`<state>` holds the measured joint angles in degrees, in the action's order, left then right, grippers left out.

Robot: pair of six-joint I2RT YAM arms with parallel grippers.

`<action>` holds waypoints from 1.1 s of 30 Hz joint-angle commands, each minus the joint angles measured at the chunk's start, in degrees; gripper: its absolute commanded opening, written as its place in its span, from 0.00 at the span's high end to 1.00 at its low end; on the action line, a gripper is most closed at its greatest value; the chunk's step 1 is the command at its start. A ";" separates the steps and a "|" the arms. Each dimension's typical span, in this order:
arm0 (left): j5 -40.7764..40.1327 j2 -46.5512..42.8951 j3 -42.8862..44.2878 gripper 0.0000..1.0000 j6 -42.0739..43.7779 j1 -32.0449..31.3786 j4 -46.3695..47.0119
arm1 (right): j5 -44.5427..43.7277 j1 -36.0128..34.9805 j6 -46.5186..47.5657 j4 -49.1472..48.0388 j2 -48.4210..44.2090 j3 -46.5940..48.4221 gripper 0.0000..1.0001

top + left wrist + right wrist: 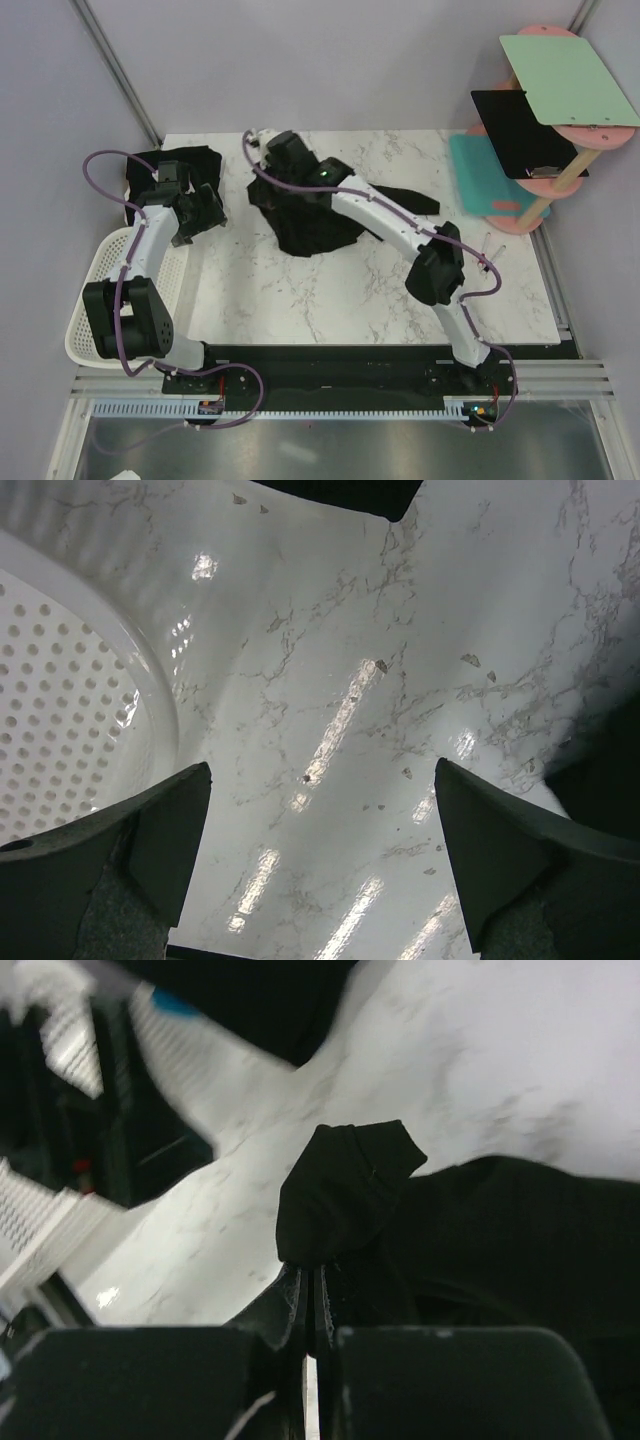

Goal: Fold and stack the t-shirts
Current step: Flatten out the tshirt

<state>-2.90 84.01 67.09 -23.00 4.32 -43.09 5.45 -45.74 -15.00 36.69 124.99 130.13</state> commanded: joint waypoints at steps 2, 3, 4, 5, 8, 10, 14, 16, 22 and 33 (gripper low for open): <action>-1.15 -1.83 0.23 0.00 -0.20 0.17 1.87 | 8.34 -10.76 3.14 -3.20 1.04 0.58 0.78; -0.89 -1.92 0.06 0.00 -0.20 0.08 1.96 | 9.74 -10.86 2.27 -4.24 0.52 -0.65 0.57; -0.45 -2.44 -0.20 0.00 -0.20 0.16 2.22 | 10.53 -10.78 1.56 -6.43 -0.35 -3.79 0.53; -0.10 -2.79 -0.38 0.00 -0.02 0.08 2.57 | 9.41 -10.34 0.34 -7.76 -1.58 -6.00 0.49; 2.72 -4.46 -2.04 0.00 0.59 -0.10 4.50 | 4.59 -7.89 -0.28 -11.28 -8.17 -13.92 0.36; 5.26 -6.73 -2.66 0.00 0.85 -0.71 5.82 | 2.47 -5.60 -1.34 -11.46 -12.91 -17.95 0.30; 7.19 -10.87 -3.19 0.00 1.47 -1.33 7.40 | 0.26 2.29 -2.66 -10.94 -18.63 -23.85 0.23; 10.52 -11.84 -3.11 0.00 1.38 -1.94 8.72 | -0.18 6.42 -3.54 -10.06 -19.87 -27.36 0.24; 10.98 -11.32 -1.44 0.00 1.47 -3.61 9.08 | 6.84 13.30 -6.52 -8.65 -15.57 -35.19 0.27; 8.35 -10.62 -4.25 0.00 3.23 -3.70 8.46 | 10.72 13.13 -10.48 -12.33 -14.16 -45.83 0.33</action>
<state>6.24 73.08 63.66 -22.59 0.62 -35.79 14.28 -32.42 -23.35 28.14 113.12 85.95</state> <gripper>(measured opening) 0.995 0.676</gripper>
